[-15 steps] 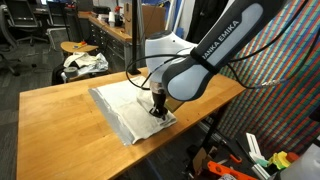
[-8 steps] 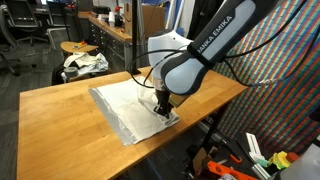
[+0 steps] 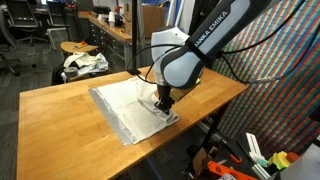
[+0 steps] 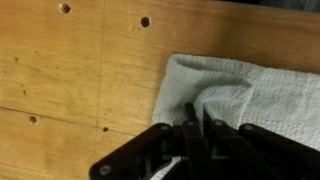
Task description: Fold the cloth
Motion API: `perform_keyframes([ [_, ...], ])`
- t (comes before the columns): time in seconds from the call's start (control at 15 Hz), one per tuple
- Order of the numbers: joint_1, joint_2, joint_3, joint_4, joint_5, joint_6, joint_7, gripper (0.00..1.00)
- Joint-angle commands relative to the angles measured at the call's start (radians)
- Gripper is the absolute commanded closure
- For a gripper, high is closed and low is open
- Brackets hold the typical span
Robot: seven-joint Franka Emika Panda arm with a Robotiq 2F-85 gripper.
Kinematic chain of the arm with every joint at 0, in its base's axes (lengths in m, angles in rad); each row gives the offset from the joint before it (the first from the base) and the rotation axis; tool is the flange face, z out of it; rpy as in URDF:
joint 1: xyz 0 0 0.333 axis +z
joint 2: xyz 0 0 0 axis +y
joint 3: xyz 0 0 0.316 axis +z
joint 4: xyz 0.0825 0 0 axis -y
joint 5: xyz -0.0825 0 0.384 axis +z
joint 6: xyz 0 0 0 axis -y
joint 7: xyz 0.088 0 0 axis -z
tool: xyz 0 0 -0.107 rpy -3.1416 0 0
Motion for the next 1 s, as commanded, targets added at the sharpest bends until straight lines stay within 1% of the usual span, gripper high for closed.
perform_keyframes([
  [0.0,0.012,-0.084,-0.002,-0.017,0.071,-0.018,-0.075,0.98],
  [0.2,0.019,-0.160,0.009,-0.036,0.114,-0.018,-0.100,0.98],
  [0.53,0.045,-0.264,0.037,-0.066,0.128,-0.010,-0.090,0.98],
  [0.93,0.086,-0.325,0.100,-0.106,0.124,0.013,-0.057,0.98],
])
